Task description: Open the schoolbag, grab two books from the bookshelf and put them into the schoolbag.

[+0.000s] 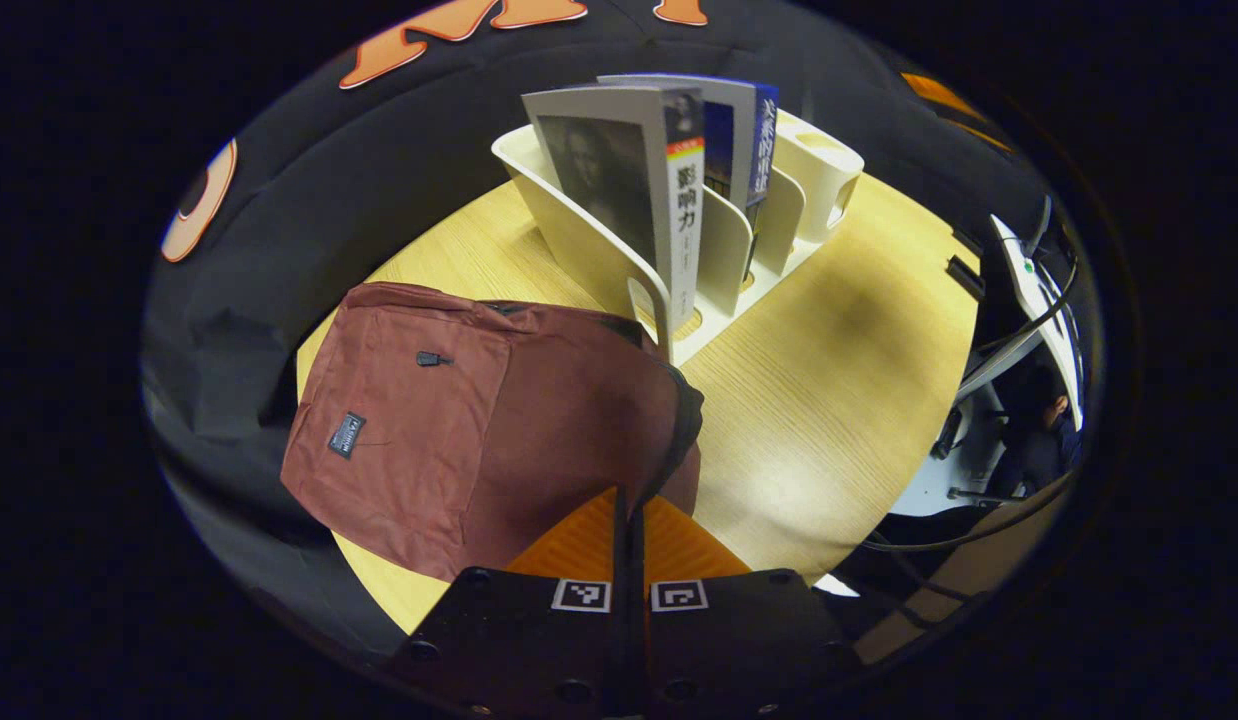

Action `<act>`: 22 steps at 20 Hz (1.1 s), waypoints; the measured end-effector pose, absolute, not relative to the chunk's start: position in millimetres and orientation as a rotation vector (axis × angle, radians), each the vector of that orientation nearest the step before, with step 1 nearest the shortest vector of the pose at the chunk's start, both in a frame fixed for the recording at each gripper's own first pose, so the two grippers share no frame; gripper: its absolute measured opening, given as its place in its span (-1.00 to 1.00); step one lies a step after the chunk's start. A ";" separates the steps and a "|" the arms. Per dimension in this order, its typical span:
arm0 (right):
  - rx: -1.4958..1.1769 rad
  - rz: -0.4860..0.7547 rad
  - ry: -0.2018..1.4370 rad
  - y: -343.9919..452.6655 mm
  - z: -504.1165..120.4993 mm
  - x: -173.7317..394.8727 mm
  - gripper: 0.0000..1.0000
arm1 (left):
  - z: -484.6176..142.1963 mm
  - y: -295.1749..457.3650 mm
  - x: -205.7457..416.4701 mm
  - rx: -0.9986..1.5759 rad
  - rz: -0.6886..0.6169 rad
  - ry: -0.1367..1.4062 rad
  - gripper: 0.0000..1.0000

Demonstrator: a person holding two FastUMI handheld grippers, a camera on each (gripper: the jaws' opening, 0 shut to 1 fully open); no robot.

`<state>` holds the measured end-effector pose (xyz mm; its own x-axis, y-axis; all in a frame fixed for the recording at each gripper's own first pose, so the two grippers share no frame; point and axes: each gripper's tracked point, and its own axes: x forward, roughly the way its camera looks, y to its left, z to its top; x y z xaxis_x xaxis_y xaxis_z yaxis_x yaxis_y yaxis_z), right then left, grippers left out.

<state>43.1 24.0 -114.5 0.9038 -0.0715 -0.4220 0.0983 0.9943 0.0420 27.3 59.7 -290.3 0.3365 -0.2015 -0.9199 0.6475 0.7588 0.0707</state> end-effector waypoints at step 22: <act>0.131 -0.133 0.476 52.9 -86.5 55.2 0.94 | -150.2 154.5 185.4 0.794 -0.580 0.874 -0.99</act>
